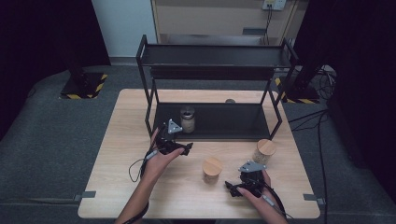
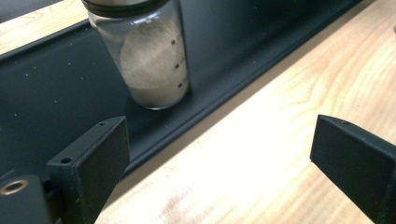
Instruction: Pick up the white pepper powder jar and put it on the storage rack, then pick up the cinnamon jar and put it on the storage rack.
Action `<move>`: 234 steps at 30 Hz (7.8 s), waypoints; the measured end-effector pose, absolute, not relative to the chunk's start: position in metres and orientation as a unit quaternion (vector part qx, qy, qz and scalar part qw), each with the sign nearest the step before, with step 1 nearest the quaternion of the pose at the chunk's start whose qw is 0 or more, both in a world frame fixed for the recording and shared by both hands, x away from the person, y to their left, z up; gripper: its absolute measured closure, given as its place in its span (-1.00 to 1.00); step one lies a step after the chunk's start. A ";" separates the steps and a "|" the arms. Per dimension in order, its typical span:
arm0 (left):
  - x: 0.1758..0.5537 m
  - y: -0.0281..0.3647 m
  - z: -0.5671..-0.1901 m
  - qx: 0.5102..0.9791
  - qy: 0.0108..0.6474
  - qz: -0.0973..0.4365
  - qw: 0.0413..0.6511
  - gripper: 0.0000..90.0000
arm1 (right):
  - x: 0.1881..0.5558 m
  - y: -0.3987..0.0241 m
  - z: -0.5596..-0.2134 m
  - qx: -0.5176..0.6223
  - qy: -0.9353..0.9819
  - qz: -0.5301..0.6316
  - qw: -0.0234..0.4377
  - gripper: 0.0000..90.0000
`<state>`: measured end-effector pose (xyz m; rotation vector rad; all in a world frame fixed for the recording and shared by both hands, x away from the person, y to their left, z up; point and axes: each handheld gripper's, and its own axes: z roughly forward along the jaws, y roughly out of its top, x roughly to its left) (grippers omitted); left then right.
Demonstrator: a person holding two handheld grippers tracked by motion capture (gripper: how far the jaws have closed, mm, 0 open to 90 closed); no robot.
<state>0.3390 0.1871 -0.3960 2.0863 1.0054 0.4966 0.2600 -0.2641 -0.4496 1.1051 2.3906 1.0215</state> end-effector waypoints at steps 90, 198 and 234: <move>0.223 0.292 -0.414 0.778 0.504 0.209 0.313 -0.93 | 0.254 -0.264 -0.450 0.389 0.835 0.356 0.160 -0.99; 0.220 0.292 -0.446 0.767 0.515 0.215 0.317 -1.00 | 0.252 -0.207 -0.425 0.327 0.839 0.408 0.150 -0.83; 0.220 0.292 -0.446 0.767 0.515 0.215 0.317 -1.00 | 0.242 -0.203 -0.456 0.337 0.795 0.465 0.194 -0.44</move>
